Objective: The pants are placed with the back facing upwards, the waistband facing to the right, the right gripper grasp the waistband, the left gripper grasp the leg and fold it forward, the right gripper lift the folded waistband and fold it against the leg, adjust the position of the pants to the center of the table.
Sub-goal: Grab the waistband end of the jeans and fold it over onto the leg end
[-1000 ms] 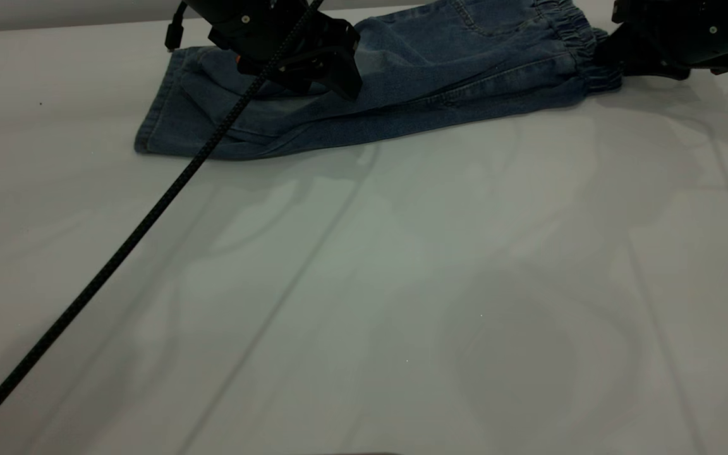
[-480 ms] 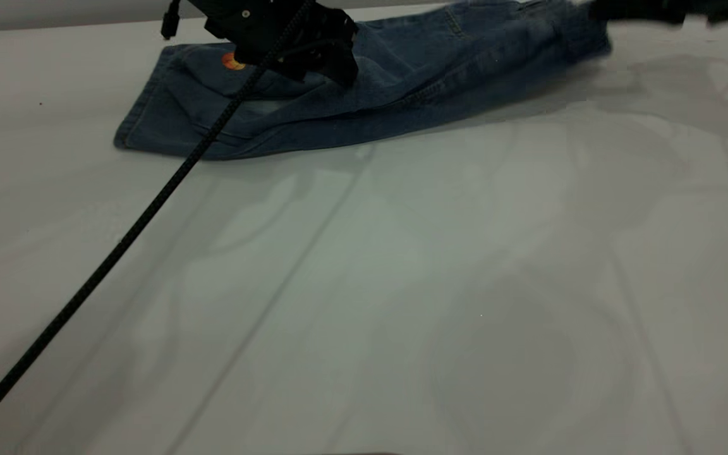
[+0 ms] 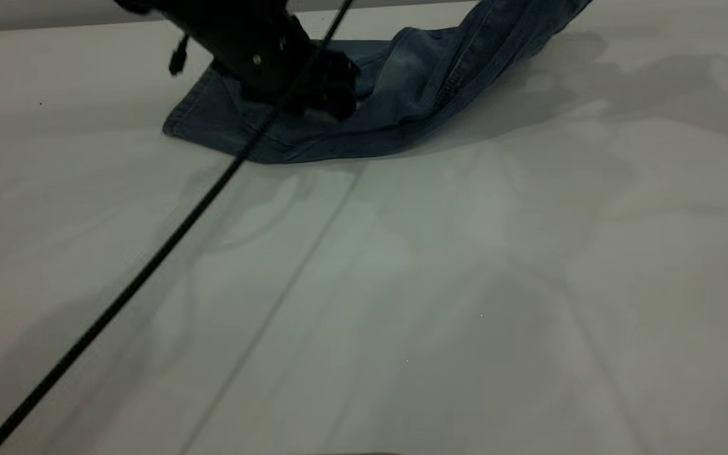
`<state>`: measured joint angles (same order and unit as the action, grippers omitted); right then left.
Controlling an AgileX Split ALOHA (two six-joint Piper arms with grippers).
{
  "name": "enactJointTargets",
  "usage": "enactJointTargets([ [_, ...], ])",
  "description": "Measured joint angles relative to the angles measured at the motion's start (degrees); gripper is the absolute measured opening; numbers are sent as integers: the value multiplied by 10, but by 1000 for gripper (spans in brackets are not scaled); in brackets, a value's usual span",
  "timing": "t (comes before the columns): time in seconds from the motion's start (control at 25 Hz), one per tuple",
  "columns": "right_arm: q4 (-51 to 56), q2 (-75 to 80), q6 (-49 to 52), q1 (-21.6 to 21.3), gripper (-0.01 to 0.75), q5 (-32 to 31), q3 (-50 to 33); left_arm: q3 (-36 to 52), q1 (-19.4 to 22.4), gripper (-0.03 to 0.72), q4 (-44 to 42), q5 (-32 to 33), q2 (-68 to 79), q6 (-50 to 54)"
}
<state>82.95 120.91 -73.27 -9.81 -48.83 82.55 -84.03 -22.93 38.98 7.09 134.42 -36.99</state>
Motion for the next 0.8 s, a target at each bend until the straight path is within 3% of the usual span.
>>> enactJointTargets([
  [0.32, -5, -3, 2, 23, 37, -42, 0, -29, -41, 503, 10, 23, 23, 0],
  [0.56, -5, -6, 3, 61, 37, -48, 0, -92, -45, 503, -30, 159, 12, -1],
  [0.8, -5, -11, 3, 94, 37, -48, 0, -135, 7, 503, -150, 276, -65, 49],
])
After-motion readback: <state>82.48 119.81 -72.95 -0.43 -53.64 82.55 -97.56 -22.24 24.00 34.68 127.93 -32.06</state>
